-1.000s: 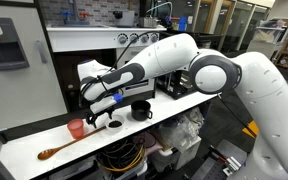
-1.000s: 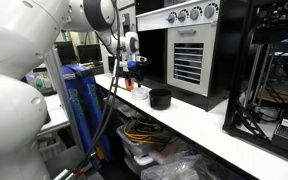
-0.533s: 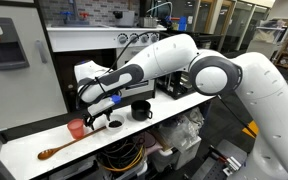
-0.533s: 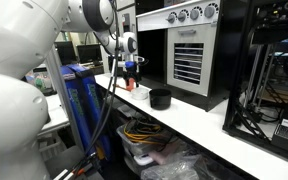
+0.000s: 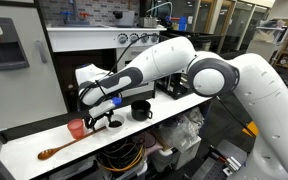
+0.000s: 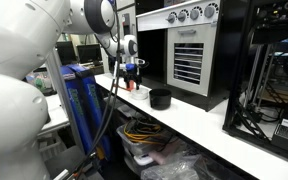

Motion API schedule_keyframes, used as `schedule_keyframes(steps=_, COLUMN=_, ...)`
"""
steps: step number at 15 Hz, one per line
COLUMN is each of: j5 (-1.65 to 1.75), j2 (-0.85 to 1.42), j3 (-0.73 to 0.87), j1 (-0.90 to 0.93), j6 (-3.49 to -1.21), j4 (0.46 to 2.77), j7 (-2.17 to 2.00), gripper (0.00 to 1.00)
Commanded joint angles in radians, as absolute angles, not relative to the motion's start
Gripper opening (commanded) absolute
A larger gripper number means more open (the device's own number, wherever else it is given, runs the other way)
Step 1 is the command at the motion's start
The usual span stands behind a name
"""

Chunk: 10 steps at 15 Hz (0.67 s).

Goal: Pour the contents in the white bowl into the black mug

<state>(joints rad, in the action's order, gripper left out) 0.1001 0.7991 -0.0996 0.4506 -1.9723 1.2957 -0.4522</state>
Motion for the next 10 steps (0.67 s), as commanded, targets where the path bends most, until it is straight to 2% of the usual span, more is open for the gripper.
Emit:
schedule_keyframes(steps=1, j5=0.089, j2=0.802, j3=-0.099, j1=0.445, j6=-1.988, j4=1.297, j7=-0.438, gripper=1.00)
schedule_keyframes(steps=3, j5=0.091, j2=0.799, j3=-0.098, j1=0.446, j6=-1.987, j4=1.301, j7=-0.439, gripper=0.73)
schedule_keyframes(steps=10, j5=0.097, j2=0.781, j3=-0.100, j1=0.445, j6=-2.013, j4=1.334, j7=-0.454, gripper=0.23)
